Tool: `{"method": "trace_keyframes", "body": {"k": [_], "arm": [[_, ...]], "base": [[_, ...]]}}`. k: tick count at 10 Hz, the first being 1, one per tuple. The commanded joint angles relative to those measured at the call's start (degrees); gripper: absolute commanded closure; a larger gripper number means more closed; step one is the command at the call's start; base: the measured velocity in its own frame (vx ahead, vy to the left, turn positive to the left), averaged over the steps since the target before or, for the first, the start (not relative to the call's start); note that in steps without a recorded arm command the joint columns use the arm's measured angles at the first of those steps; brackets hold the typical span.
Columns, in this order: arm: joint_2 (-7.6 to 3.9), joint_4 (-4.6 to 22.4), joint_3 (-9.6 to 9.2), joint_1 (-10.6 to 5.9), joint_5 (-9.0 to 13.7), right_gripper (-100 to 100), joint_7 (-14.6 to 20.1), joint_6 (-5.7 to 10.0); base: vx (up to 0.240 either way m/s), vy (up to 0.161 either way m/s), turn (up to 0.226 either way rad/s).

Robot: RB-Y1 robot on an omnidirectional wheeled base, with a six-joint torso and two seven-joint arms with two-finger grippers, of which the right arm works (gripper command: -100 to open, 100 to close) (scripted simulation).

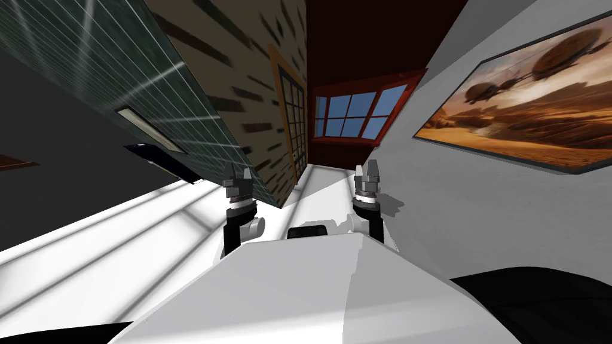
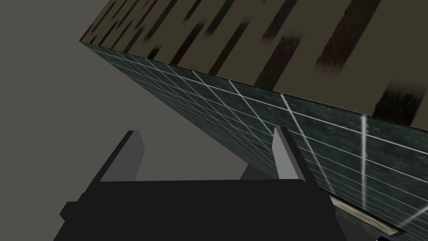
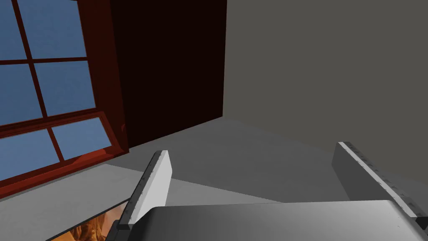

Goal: Pull the door open

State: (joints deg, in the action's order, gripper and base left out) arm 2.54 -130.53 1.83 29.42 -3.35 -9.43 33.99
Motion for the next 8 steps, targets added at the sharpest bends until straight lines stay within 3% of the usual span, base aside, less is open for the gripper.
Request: {"method": "trace_keyframes", "body": {"k": [1,8], "arm": [[-0.91,1.82,-0.36,-0.65,0.43,-100,-1.18,0.42],[-4.07,10.01,-2.0,-3.58,2.36,-100,-6.49,2.32]], "base": [[0.065,-0.017,0.141],[0.124,-0.035,0.139]]}}
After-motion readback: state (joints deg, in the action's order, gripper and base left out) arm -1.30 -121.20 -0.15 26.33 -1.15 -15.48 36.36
